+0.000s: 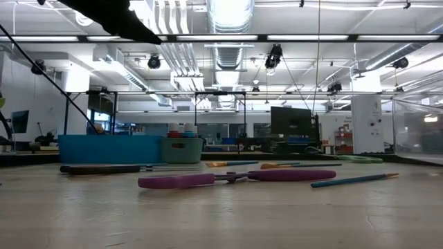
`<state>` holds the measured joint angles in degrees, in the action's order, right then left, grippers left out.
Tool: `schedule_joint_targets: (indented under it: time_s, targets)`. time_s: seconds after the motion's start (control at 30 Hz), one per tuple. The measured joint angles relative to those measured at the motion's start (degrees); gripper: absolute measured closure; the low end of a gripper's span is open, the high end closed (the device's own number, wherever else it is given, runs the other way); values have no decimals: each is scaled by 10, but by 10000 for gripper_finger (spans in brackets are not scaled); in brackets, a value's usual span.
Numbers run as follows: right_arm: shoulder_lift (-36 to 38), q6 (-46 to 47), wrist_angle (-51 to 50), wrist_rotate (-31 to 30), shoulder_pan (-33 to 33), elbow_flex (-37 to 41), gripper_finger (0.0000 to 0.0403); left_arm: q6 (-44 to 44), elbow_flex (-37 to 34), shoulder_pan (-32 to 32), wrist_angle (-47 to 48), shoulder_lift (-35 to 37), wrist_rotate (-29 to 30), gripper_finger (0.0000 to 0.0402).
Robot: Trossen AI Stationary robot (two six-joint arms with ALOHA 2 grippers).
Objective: Pick & Place Paint Supplies
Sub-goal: Put the violet scissors into the transparent bin
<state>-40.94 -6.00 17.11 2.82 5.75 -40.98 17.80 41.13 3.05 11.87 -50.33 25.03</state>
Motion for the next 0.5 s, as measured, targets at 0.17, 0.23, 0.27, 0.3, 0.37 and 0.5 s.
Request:
schedule_joint_targets:
  time_s: [0.17, 0.23, 0.27, 0.3, 0.37, 0.5]
  targets:
    - [-23, -15, 5, 40, 26, -72, 260, -2, -2, 0, 3, 3, -6, 229]
    - [-35, -22, 2, 52, 37, -104, 260, -3, -2, 0, 4, 2, -12, 229]
    - [-42, -27, -2, 54, 41, -121, 260, -3, -2, 0, 4, 2, -17, 229]
    - [-50, -32, -9, 54, 46, -136, 260, -3, -2, 0, 4, 3, -23, 229]
    - [-67, -40, -37, 53, 55, -165, 260, -4, -2, 0, 4, 3, -35, 229]
    - [-118, -45, -103, 44, 72, -197, 260, -10, -2, -4, 4, 3, -43, 229]
